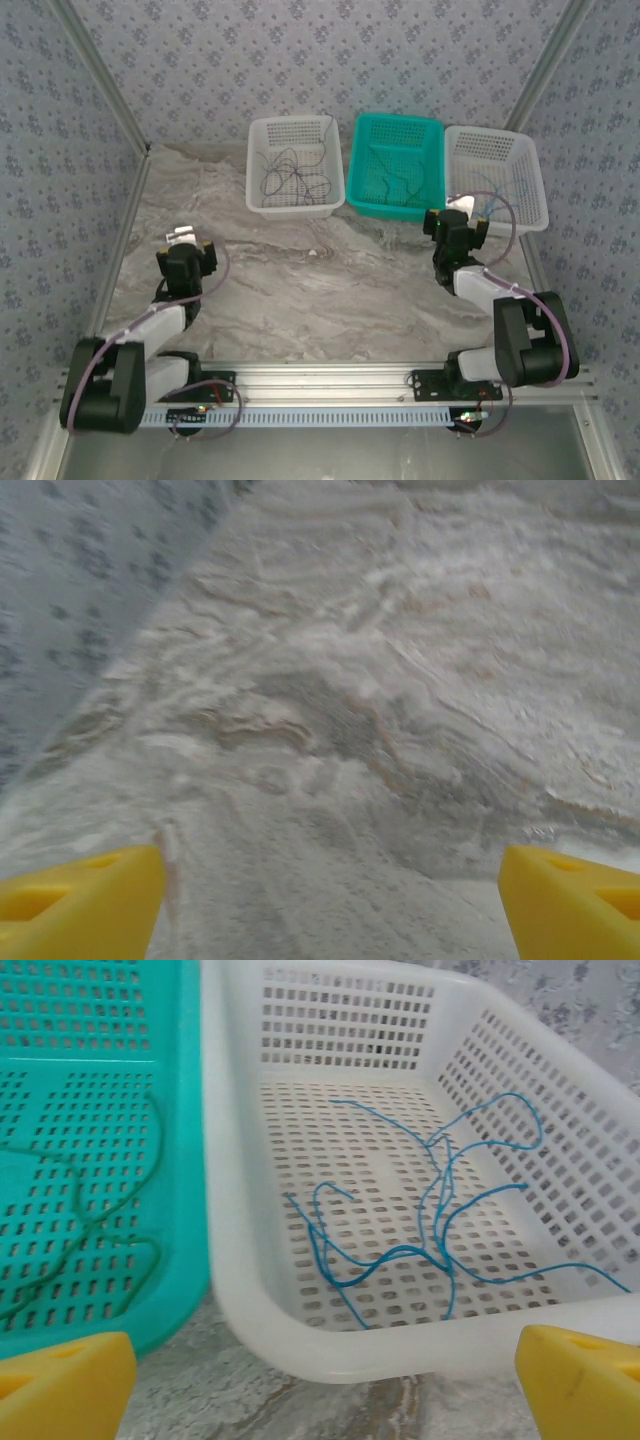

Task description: Untangle the cables

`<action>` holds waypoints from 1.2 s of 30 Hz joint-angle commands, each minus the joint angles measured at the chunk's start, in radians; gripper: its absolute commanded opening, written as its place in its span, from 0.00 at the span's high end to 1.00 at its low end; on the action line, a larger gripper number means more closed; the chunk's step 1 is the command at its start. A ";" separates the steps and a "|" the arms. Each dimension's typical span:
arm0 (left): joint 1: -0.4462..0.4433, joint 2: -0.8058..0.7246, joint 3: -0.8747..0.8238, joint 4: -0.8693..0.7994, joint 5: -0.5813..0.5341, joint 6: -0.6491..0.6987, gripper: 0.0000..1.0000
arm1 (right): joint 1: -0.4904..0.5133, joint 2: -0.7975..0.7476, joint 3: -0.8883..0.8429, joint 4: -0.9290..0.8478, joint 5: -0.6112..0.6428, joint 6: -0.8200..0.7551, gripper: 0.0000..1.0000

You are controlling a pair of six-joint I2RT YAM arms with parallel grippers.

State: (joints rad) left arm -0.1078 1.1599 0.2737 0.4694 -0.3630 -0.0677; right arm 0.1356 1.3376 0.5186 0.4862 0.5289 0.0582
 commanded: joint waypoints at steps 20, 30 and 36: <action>0.130 0.369 0.133 0.344 0.282 0.020 0.01 | -0.129 0.184 -0.156 0.375 -0.273 -0.040 0.00; 0.121 0.373 0.145 0.333 0.315 0.044 0.01 | -0.150 0.183 -0.135 0.333 -0.399 -0.063 0.00; 0.120 0.373 0.145 0.334 0.314 0.044 0.01 | -0.151 0.181 -0.135 0.334 -0.419 -0.069 0.00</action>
